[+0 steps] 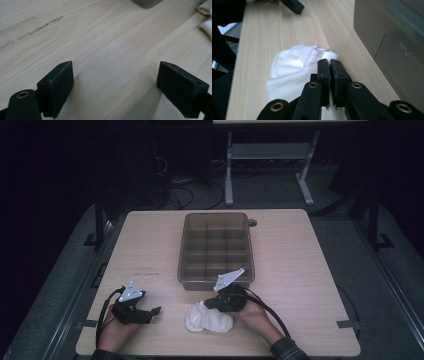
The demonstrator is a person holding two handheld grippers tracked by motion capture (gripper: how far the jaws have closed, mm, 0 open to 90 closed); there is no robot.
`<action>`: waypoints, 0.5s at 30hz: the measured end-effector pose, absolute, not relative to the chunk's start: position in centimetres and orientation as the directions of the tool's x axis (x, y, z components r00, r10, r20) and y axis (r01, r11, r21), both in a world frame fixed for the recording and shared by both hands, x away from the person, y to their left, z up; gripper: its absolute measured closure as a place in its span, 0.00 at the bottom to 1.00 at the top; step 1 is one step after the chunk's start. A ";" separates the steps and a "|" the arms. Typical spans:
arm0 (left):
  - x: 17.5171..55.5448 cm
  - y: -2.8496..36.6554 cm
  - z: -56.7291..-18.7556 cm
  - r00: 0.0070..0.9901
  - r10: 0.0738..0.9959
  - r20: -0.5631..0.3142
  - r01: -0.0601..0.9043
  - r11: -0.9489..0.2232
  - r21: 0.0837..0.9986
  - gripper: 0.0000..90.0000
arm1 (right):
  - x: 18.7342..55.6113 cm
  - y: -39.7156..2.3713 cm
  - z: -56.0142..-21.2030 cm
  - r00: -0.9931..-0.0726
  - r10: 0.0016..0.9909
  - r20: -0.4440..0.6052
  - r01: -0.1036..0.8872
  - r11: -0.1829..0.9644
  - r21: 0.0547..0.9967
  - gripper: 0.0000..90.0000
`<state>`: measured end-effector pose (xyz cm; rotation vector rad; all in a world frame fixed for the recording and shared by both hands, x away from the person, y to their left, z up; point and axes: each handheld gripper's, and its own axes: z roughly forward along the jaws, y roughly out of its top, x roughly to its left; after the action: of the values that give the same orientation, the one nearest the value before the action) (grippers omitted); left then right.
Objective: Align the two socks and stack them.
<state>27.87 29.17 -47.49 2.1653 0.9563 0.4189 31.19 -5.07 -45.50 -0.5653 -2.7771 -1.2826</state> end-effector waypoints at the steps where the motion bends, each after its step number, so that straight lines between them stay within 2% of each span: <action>1: 27.9 29.1 -47.5 0.675 0.738 0.003 0.506 -0.465 0.726 0.16 | 31.3 -5.1 -45.7 -0.933 0.314 0.173 0.337 0.598 0.727 0.95; 6: 27.8 28.6 -47.2 0.691 0.723 -0.027 0.511 -0.461 0.725 0.17 | 31.3 -5.5 -45.5 -0.925 0.337 0.177 0.351 0.575 0.739 0.80; 9: 27.5 27.8 -46.6 0.712 0.701 -0.042 0.493 -0.456 0.741 0.19 | 31.0 -6.3 -44.6 -0.919 0.357 0.170 0.352 0.545 0.761 0.79; 11: 27.1 27.1 -46.0 0.734 0.677 -0.048 0.467 -0.452 0.760 0.24 | 30.6 -7.1 -44.1 -0.915 0.366 0.172 0.358 0.534 0.766 0.79; 15: 26.4 25.1 -45.0 0.782 0.619 -0.071 0.428 -0.450 0.784 0.29 | 29.5 -8.8 -43.9 -0.905 0.392 0.167 0.367 0.517 0.773 0.79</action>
<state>26.37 25.10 -45.01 2.1127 0.7767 0.2834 29.53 -8.76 -43.85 -0.6907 -2.7604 -1.3964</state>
